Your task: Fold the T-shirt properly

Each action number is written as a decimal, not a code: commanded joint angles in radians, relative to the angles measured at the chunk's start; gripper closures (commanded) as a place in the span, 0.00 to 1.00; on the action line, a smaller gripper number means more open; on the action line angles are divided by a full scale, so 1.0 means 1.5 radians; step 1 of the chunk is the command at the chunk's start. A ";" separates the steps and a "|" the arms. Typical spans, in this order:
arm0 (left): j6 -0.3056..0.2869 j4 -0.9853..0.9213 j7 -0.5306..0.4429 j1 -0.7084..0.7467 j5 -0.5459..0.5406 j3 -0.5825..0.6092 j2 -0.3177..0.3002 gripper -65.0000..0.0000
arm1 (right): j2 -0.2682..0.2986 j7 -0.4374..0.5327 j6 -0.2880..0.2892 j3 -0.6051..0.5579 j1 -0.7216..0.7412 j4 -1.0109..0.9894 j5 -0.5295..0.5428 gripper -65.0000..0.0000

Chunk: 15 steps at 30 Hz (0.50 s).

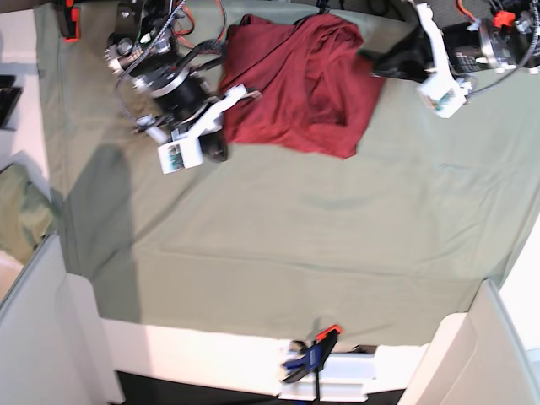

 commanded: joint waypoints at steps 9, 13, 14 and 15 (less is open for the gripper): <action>-0.005 0.023 -0.068 -0.017 0.192 0.260 -0.003 1.00 | 0.050 0.030 0.001 0.019 0.101 -0.150 0.027 1.00; -0.005 0.017 -0.096 -0.054 0.259 0.274 -0.003 1.00 | 0.050 0.030 0.001 0.019 0.136 -0.206 0.027 1.00; -0.005 0.016 -0.100 -0.061 0.276 0.274 -0.003 1.00 | 0.050 0.030 0.001 0.019 0.141 -0.216 0.027 1.00; -0.005 0.014 -0.107 -0.066 0.293 0.274 -0.003 1.00 | 0.050 0.030 0.001 0.019 0.142 -0.221 0.027 1.00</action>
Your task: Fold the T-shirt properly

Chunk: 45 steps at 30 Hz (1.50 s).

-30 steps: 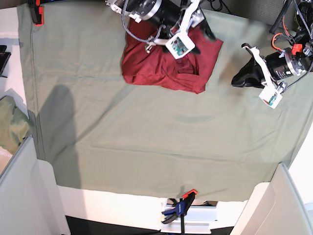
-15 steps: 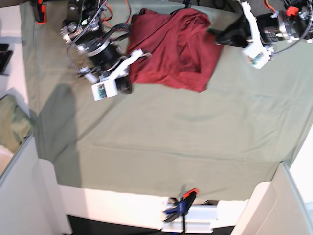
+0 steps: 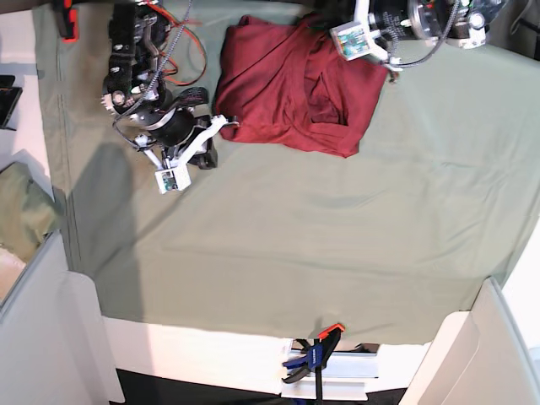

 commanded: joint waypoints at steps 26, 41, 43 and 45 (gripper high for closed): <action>-0.003 -0.233 -0.089 -0.103 0.129 -0.002 -0.039 1.00 | 0.001 0.014 0.001 0.000 0.010 -0.009 0.018 1.00; -0.003 -0.257 -0.102 -0.176 0.133 -0.002 -0.097 1.00 | 0.045 -0.008 0.003 -0.134 0.009 -0.009 -0.001 1.00; -0.003 -0.258 -0.103 -0.184 0.138 -0.002 -0.096 1.00 | 0.056 -0.009 0.003 -0.145 0.008 -0.009 -0.001 1.00; -0.003 -0.261 -0.105 -0.193 0.145 -0.002 -0.096 1.00 | 0.065 -0.015 0.003 -0.148 0.006 -0.009 0.000 1.00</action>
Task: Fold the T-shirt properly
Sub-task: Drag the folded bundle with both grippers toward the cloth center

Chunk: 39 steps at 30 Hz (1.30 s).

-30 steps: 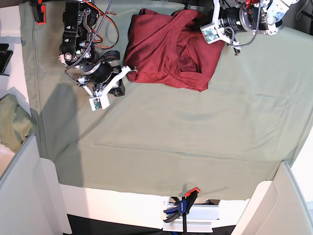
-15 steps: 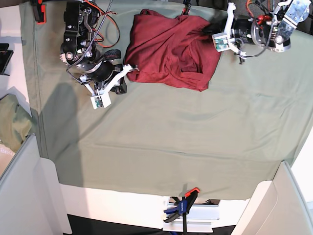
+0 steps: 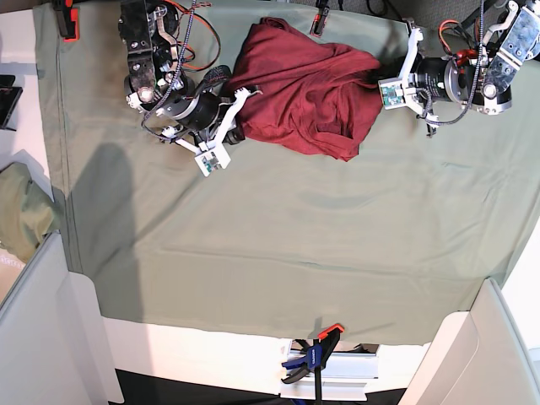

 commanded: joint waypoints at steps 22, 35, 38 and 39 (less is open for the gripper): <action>0.007 -0.322 -0.057 -0.263 0.002 -0.006 0.156 1.00 | 0.039 -0.032 0.002 0.001 0.011 0.010 0.063 1.00; 0.006 -0.552 -0.133 -0.483 0.013 0.059 0.207 1.00 | 0.035 -0.039 0.002 0.001 -0.006 0.011 0.090 1.00; 0.006 -0.583 -0.135 -0.524 0.012 0.097 0.216 1.00 | 0.031 -0.038 0.002 0.001 -0.026 0.011 0.112 1.00; 0.006 -0.591 -0.135 -0.533 0.012 0.105 0.219 1.00 | 0.027 -0.038 0.002 0.001 -0.033 0.011 0.119 1.00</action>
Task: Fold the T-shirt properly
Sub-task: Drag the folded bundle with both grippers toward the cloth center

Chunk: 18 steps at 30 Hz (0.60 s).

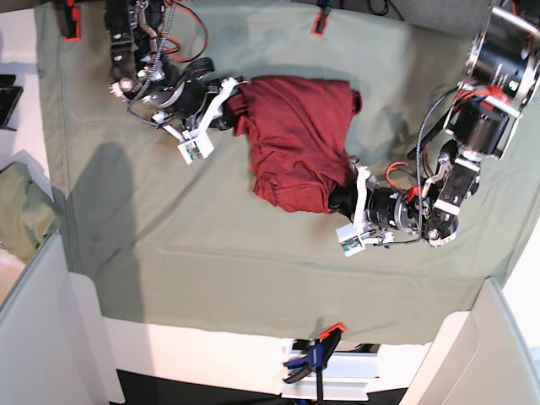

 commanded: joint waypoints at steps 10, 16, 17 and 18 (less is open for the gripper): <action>0.012 0.003 0.010 -0.027 -0.043 0.001 -0.013 1.00 | -0.051 -0.007 0.003 -0.001 -0.029 0.011 0.020 1.00; 0.008 0.008 0.021 -0.026 -0.123 -0.006 -0.070 1.00 | -0.074 -0.007 0.003 -0.002 -0.046 0.011 0.026 1.00; 0.008 0.012 0.021 -0.025 -0.132 -0.010 -0.078 1.00 | -0.074 -0.007 0.003 -0.005 -0.048 0.011 0.034 1.00; 0.008 0.017 0.024 -0.025 -0.145 -0.013 -0.086 1.00 | -0.074 -0.007 0.003 -0.010 -0.049 0.011 0.038 1.00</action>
